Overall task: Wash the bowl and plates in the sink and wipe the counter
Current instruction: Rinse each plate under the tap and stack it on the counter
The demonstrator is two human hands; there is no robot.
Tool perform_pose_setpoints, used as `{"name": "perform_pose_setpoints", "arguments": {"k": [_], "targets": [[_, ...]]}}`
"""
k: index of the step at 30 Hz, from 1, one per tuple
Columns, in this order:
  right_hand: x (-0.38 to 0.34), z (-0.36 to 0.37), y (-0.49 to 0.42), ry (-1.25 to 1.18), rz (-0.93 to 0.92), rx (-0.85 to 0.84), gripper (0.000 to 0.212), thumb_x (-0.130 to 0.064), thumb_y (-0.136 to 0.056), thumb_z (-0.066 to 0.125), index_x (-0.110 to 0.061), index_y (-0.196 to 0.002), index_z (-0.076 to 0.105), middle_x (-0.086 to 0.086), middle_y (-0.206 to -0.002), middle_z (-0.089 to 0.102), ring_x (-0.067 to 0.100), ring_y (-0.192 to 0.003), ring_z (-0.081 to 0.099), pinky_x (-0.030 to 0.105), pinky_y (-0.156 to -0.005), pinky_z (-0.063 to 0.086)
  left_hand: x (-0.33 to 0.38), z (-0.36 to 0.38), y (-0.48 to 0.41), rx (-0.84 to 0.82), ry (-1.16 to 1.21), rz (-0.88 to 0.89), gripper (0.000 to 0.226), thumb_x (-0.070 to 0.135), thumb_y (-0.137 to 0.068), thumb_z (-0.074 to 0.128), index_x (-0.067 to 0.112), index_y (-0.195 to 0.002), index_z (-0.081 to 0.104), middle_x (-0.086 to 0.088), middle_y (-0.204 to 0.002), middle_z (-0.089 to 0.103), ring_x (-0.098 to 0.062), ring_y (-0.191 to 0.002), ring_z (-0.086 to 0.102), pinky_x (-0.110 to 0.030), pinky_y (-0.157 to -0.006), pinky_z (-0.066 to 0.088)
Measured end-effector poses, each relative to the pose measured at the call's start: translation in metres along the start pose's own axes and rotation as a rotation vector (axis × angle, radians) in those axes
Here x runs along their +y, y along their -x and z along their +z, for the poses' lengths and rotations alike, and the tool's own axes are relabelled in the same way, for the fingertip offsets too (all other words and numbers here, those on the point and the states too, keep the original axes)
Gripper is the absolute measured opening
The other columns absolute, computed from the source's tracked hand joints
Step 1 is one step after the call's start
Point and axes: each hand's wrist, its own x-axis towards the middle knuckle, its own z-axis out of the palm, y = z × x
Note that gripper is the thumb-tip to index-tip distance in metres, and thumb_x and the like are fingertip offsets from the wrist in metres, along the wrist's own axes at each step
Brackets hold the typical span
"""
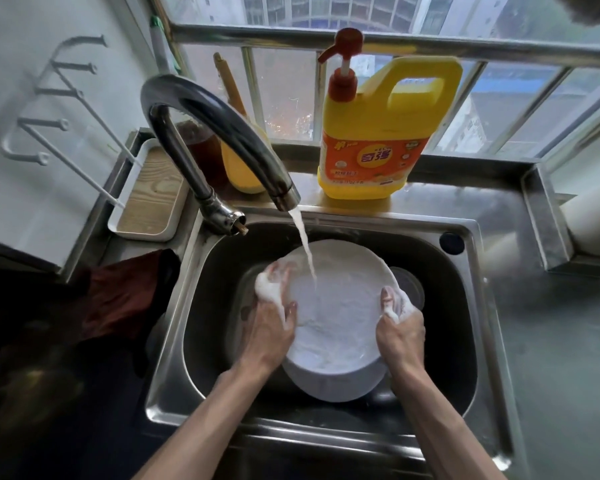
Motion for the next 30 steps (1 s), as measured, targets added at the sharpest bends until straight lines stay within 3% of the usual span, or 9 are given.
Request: {"name": "perform_pose_setpoints", "arguments": {"k": [2, 3, 7, 12, 16, 20, 24, 27, 30], "targets": [[0.003, 0.004, 0.0, -0.002, 0.008, 0.004, 0.033, -0.044, -0.109, 0.046, -0.024, -0.12, 0.069, -0.006, -0.098, 0.073, 0.016, -0.094, 0.068, 0.035, -0.085, 0.055, -0.003, 0.001, -0.001, 0.082, 0.171, -0.16, 0.082, 0.013, -0.097, 0.068, 0.026, -0.162, 0.021, -0.001, -0.155, 0.033, -0.009, -0.135, 0.045, -0.022, -0.112, 0.041], [0.004, 0.004, 0.0, -0.008, 0.011, 0.002, 0.03, -0.043, -0.109, 0.046, -0.025, -0.118, 0.069, -0.006, -0.095, 0.073, 0.014, -0.092, 0.069, 0.033, -0.08, 0.054, -0.006, 0.001, -0.001, 0.131, 0.317, -0.277, 0.08, 0.014, -0.094, 0.072, 0.027, -0.159, 0.027, -0.003, -0.152, 0.043, -0.012, -0.131, 0.053, -0.028, -0.108, 0.049], [0.011, 0.008, -0.002, -0.048, 0.02, -0.07, 0.023, -0.033, -0.11, 0.048, -0.025, -0.121, 0.067, -0.005, -0.098, 0.074, 0.015, -0.096, 0.07, 0.035, -0.084, 0.056, -0.002, -0.003, -0.003, 0.22, 0.713, -0.622, 0.029, 0.016, -0.094, 0.073, 0.023, -0.119, 0.061, -0.007, -0.111, 0.073, -0.026, -0.1, 0.074, -0.047, -0.082, 0.064], [0.017, 0.011, -0.006, -0.043, 0.147, -0.207, 0.03, -0.01, -0.097, 0.068, -0.03, -0.118, 0.062, 0.0, -0.11, 0.074, 0.02, -0.102, 0.071, 0.044, -0.091, 0.06, -0.012, -0.018, -0.01, 0.225, 0.55, -0.453, 0.019, 0.022, -0.1, 0.066, 0.01, -0.114, 0.062, -0.007, -0.103, 0.072, -0.019, -0.093, 0.072, -0.036, -0.073, 0.064], [0.013, 0.021, -0.006, 0.05, 0.16, -0.271, 0.044, -0.035, -0.077, 0.091, -0.031, -0.111, 0.064, -0.006, -0.102, 0.075, 0.015, -0.095, 0.072, 0.041, -0.084, 0.062, -0.013, -0.03, -0.012, 0.203, 0.378, -0.282, 0.019, 0.031, -0.103, 0.059, 0.013, -0.097, 0.062, -0.004, -0.082, 0.065, -0.006, -0.066, 0.062, -0.023, -0.055, 0.052], [-0.003, 0.029, -0.005, 0.19, 0.026, -0.119, 0.021, -0.046, -0.092, 0.073, -0.026, -0.099, 0.069, -0.008, -0.088, 0.073, 0.011, -0.083, 0.068, 0.027, -0.063, 0.05, -0.009, -0.039, -0.011, 0.122, 0.503, -0.284, 0.018, 0.03, -0.101, 0.063, 0.011, -0.103, 0.063, -0.004, -0.086, 0.068, -0.005, -0.068, 0.065, -0.021, -0.058, 0.052], [-0.014, 0.039, -0.012, 0.402, -0.156, 0.012, 0.029, -0.033, -0.109, 0.044, -0.017, -0.094, 0.062, -0.002, -0.079, 0.065, 0.018, -0.071, 0.059, 0.028, -0.054, 0.035, -0.012, -0.038, 0.005, -0.052, 0.941, -0.588, 0.033, 0.011, -0.089, 0.077, 0.009, -0.121, 0.067, -0.013, -0.109, 0.077, -0.03, -0.097, 0.076, -0.043, -0.076, 0.064], [-0.014, 0.04, -0.015, 0.346, -0.182, -0.122, 0.015, -0.02, -0.107, 0.047, -0.024, -0.109, 0.061, -0.005, -0.093, 0.068, 0.016, -0.084, 0.063, 0.031, -0.069, 0.045, -0.018, -0.038, 0.008, 0.008, 0.981, -0.663, 0.03, 0.011, -0.089, 0.077, 0.01, -0.117, 0.068, -0.016, -0.106, 0.077, -0.036, -0.095, 0.076, -0.049, -0.077, 0.064], [-0.013, 0.029, -0.014, 0.167, -0.134, -0.383, 0.044, -0.009, -0.093, 0.068, -0.042, -0.118, 0.054, -0.013, -0.107, 0.068, 0.011, -0.1, 0.067, 0.032, -0.078, 0.058, -0.022, -0.035, 0.004, 0.121, 0.988, -0.665, 0.026, 0.015, -0.091, 0.075, 0.011, -0.116, 0.069, -0.016, -0.106, 0.077, -0.036, -0.097, 0.075, -0.052, -0.081, 0.063]]}}
